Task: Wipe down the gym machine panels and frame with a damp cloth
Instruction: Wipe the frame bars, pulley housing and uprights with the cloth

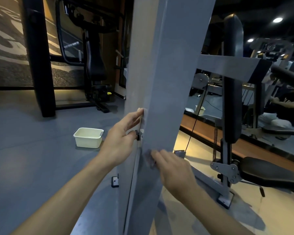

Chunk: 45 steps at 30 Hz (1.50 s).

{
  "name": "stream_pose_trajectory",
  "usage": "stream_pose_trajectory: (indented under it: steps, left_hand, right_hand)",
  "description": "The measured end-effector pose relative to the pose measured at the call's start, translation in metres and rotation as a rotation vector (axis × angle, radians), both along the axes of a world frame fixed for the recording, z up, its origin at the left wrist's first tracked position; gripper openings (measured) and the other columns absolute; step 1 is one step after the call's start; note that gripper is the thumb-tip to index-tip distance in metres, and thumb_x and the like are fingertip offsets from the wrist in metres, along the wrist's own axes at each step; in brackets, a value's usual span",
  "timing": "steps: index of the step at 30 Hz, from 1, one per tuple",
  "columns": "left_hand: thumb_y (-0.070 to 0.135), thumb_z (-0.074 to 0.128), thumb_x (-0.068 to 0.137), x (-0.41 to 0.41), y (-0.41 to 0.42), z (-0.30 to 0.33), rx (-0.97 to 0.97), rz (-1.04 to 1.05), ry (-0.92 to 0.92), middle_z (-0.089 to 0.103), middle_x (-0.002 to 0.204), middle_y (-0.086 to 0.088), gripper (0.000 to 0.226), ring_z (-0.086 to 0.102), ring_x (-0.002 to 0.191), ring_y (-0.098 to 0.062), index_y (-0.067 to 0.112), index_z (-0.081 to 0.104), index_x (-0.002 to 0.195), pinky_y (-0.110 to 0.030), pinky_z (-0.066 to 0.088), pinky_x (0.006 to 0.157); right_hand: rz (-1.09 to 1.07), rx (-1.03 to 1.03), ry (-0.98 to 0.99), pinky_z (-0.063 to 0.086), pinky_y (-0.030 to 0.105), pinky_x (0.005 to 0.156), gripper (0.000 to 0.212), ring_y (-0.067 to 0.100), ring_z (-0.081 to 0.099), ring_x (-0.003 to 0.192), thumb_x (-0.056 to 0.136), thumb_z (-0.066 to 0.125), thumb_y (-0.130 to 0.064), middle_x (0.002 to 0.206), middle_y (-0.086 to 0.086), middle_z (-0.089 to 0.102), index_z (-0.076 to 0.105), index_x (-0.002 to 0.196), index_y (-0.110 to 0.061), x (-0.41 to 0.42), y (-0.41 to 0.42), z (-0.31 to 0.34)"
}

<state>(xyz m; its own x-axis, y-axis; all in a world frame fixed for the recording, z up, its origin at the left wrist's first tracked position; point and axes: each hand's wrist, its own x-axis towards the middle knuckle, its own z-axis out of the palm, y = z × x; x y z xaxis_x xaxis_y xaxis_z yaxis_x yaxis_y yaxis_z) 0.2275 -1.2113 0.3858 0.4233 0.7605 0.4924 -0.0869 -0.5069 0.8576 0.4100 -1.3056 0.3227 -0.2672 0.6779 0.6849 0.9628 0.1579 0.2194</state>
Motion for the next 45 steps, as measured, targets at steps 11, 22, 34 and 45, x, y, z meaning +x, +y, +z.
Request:
stream_pose_trajectory:
  steps: [11,22,34,45]
  left_hand:
    - [-0.025,0.038,0.090,-0.001,0.002,-0.001,-0.031,-0.042,-0.036,0.055,0.150,0.018,0.086,0.048,0.140,0.003,0.043,0.053,0.141,-0.051,0.038,0.121]
    - [0.000,0.038,0.110,-0.005,0.001,0.003,-0.049,-0.070,-0.141,0.064,0.141,0.012,0.047,0.059,0.129,-0.001,0.026,0.054,0.147,-0.023,0.053,0.102]
    - [0.000,0.038,0.110,-0.020,0.006,-0.063,-0.249,0.026,-0.237,0.075,0.117,0.012,0.038,0.072,0.105,-0.013,0.028,0.061,0.123,-0.027,0.055,0.084]
    - [-0.003,0.040,0.108,-0.014,0.007,-0.118,-0.278,-0.007,-0.213,0.072,0.127,0.008,0.039,0.067,0.118,-0.005,0.021,0.063,0.129,-0.026,0.053,0.097]
  right_hand:
    - [0.002,0.208,0.205,0.045,0.034,0.048,0.022,0.023,0.057,0.062,0.098,0.042,-0.030,0.090,-0.001,0.063,0.049,0.117,-0.025,-0.016,0.010,0.081]
    - [0.095,0.280,0.048,0.047,0.035,0.043,0.022,0.019,0.062,0.060,0.100,0.063,-0.027,0.085,-0.004,0.068,0.065,0.121,-0.021,-0.034,0.016,0.109]
    - [-0.109,-0.026,-0.311,0.020,0.022,0.044,0.035,0.021,0.060,0.044,0.058,0.095,-0.032,0.056,-0.005,0.059,0.064,0.073,-0.022,-0.057,0.028,0.042]
    - [-0.087,0.183,-0.348,0.039,0.031,0.051,0.025,0.018,0.052,0.064,0.107,0.056,-0.030,0.076,-0.003,0.058,0.069,0.089,-0.019,-0.053,0.024,0.005]
